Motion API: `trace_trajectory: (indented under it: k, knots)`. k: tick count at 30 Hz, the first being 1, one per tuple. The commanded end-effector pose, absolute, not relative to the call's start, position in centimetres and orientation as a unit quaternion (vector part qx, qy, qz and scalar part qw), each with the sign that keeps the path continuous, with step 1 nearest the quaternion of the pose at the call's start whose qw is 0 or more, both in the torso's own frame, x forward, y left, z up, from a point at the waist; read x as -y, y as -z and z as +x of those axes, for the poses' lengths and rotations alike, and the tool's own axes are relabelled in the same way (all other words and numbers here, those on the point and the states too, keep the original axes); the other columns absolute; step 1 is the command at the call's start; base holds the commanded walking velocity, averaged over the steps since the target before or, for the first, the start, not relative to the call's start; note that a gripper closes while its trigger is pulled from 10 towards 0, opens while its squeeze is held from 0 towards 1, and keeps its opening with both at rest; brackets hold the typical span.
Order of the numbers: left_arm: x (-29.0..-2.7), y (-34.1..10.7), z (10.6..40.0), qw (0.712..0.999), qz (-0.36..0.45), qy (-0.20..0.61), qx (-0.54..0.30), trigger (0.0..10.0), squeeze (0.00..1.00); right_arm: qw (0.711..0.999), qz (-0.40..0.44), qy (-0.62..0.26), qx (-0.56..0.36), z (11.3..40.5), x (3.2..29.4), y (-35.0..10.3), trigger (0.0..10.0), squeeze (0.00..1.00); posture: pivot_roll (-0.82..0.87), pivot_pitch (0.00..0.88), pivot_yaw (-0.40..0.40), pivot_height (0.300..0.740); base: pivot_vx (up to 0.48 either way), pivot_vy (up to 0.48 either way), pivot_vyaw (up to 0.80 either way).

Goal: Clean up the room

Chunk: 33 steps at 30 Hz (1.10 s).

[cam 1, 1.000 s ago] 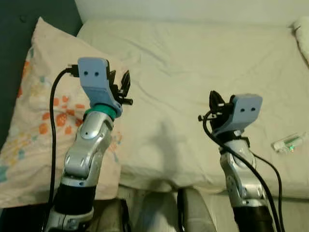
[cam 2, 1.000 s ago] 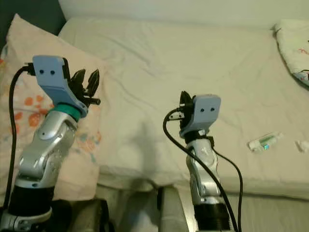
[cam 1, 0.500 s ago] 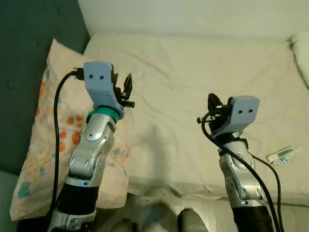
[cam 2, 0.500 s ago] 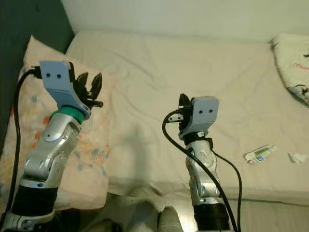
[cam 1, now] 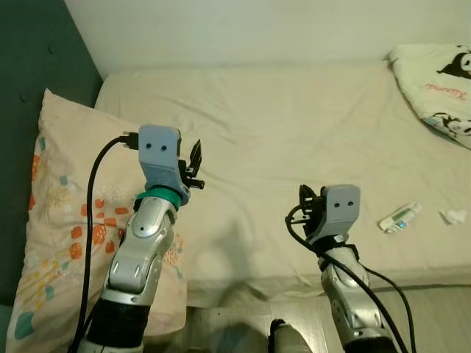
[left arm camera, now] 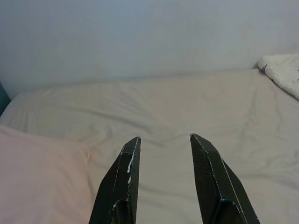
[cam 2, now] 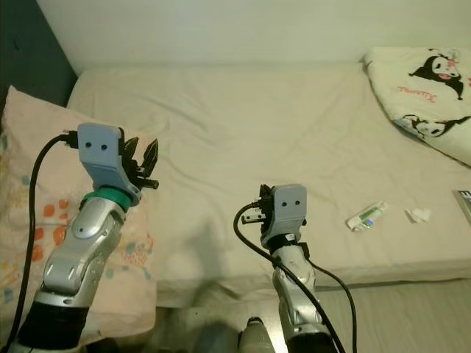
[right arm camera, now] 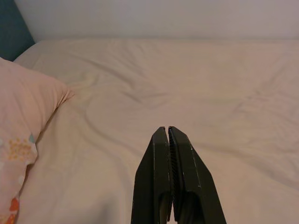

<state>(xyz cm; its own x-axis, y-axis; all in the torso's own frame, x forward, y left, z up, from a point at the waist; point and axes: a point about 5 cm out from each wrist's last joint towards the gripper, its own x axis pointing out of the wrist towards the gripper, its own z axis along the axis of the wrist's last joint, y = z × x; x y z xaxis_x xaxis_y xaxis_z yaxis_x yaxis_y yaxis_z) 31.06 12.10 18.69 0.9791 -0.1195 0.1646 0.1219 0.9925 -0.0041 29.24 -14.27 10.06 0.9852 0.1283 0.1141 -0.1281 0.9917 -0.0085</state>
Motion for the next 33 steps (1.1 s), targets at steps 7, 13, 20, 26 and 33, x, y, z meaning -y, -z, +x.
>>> trace_trajectory:
  k: [7, 13, 20, 26, 33]
  knots:
    - [-11.9, -17.0, 30.7, 0.996, 0.002, 0.061, 0.066, 10.0, 0.00, 0.996, -0.007, -0.071, 0.056, 29.5, 14.2, -9.6, 10.0, 0.00, -0.08, 0.059, 0.034, 0.724, 0.000, 0.000, 0.00]
    - [-11.9, -16.9, 30.6, 0.996, 0.004, 0.062, 0.067, 10.0, 0.00, 0.995, -0.007, -0.073, 0.063, 29.7, 14.2, -9.8, 10.0, 0.00, -0.08, 0.057, 0.033, 0.724, -0.146, 0.000, 0.00]
    - [-11.9, -16.7, 30.5, 0.996, 0.007, 0.062, 0.067, 10.0, 0.00, 0.995, -0.004, -0.078, 0.069, 29.8, 13.8, -9.9, 10.0, 0.00, -0.08, 0.057, 0.039, 0.724, -0.335, 0.000, 0.00]
    - [-12.0, -16.8, 30.5, 0.996, 0.008, 0.062, 0.069, 10.0, 0.00, 0.994, 0.003, -0.080, 0.076, 30.0, 13.5, -10.3, 10.0, 0.00, -0.08, 0.059, 0.042, 0.724, -0.331, 0.000, 0.00]
    - [-12.1, -16.8, 30.5, 0.996, 0.010, 0.062, 0.068, 10.0, 0.00, 0.994, 0.007, -0.077, 0.076, 30.0, 13.5, -10.2, 10.0, 0.00, -0.07, 0.065, 0.049, 0.724, -0.333, 0.000, 0.00]
